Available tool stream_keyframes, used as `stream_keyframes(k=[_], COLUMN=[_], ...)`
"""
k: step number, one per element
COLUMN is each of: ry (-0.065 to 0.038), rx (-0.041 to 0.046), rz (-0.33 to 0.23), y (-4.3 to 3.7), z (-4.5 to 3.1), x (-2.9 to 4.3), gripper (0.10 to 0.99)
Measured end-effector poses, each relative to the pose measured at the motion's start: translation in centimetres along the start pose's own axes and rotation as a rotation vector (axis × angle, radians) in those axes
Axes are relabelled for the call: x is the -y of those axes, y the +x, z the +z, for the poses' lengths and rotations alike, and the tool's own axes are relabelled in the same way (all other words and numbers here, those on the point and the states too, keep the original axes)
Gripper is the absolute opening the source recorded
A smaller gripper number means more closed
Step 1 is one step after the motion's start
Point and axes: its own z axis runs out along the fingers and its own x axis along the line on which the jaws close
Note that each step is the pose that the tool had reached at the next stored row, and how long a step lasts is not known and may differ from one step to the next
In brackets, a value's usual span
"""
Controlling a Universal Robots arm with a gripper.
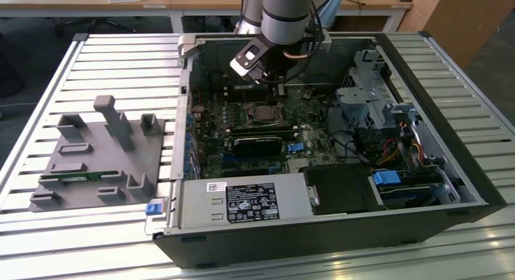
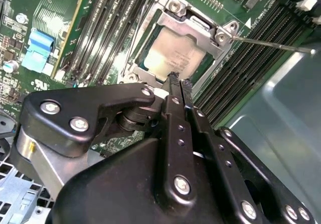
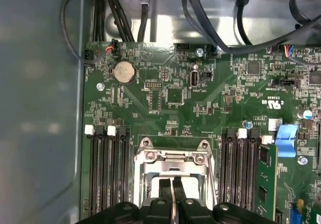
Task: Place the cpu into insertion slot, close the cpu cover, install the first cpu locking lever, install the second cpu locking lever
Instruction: 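Close the cpu cover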
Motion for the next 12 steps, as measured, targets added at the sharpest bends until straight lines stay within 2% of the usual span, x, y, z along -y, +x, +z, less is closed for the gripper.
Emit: stream_keyframes(k=[6, 12], ry=[0.0, 0.0], rx=[0.0, -0.0001], rz=[0.0, 0.0], y=[-0.14, -0.14], z=[0.05, 0.23], x=[0.29, 1.21], gripper=[0.153, 0.153])
